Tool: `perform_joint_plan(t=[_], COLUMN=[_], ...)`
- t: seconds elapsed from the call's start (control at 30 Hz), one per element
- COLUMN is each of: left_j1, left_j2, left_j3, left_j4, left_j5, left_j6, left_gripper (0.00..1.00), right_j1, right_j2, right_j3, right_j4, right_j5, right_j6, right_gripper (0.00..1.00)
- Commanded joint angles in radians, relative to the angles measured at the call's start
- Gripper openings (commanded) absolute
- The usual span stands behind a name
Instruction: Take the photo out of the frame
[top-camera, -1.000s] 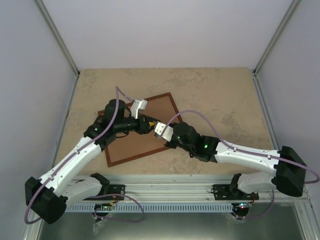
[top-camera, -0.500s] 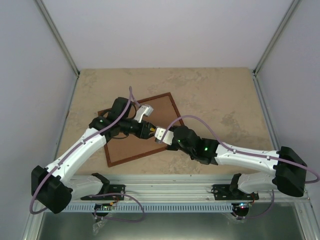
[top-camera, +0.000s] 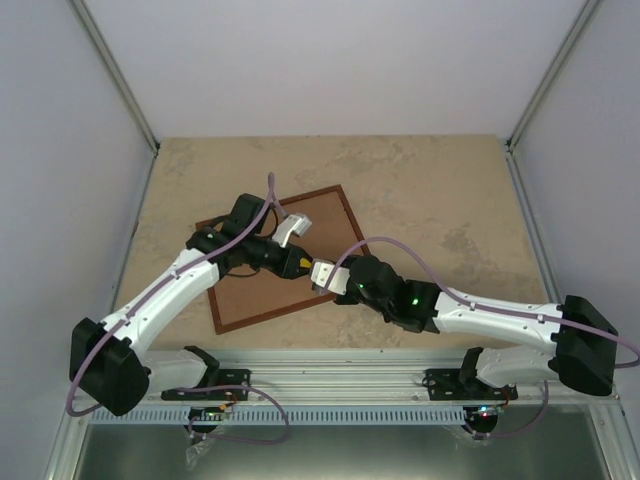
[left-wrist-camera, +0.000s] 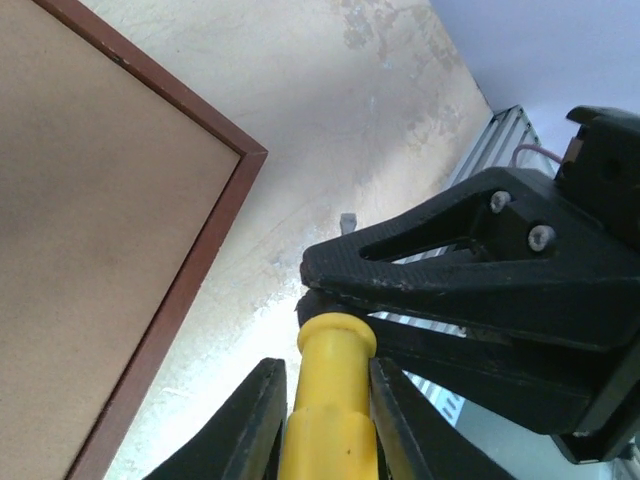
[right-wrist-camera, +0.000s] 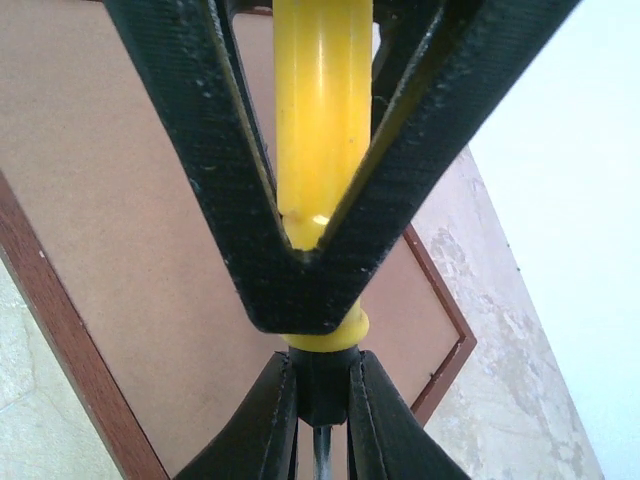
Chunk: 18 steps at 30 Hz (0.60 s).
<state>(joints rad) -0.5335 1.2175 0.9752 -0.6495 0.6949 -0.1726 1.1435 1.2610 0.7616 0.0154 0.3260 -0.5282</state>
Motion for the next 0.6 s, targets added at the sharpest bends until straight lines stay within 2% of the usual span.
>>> perform_joint_plan(t=[0.0, 0.17, 0.27, 0.43, 0.57], left_j1=[0.005, 0.005, 0.005, 0.004, 0.004], left_j2=[-0.003, -0.009, -0.020, -0.063, -0.138], left_j3=[0.023, 0.020, 0.021, 0.008, -0.065], left_j4=[-0.004, 0.005, 0.012, 0.059, 0.220], left_j5=[0.030, 0.030, 0.007, -0.119, -0.263], left_j6=[0.020, 0.021, 0.033, 0.049, 0.068], left_gripper=[0.20, 0.02, 0.00, 0.00, 0.00], right_j1=[0.009, 0.009, 0.009, -0.003, -0.064], right_j2=[-0.031, -0.020, -0.019, -0.084, -0.182], right_j3=[-0.012, -0.014, -0.017, -0.042, -0.058], right_j4=[0.036, 0.038, 0.046, 0.084, 0.114], right_j5=[-0.002, -0.001, 0.000, -0.026, -0.124], right_j6=[-0.015, -0.016, -0.015, 0.002, 0.049], right_gripper=[0.01, 0.01, 0.01, 0.28, 0.45])
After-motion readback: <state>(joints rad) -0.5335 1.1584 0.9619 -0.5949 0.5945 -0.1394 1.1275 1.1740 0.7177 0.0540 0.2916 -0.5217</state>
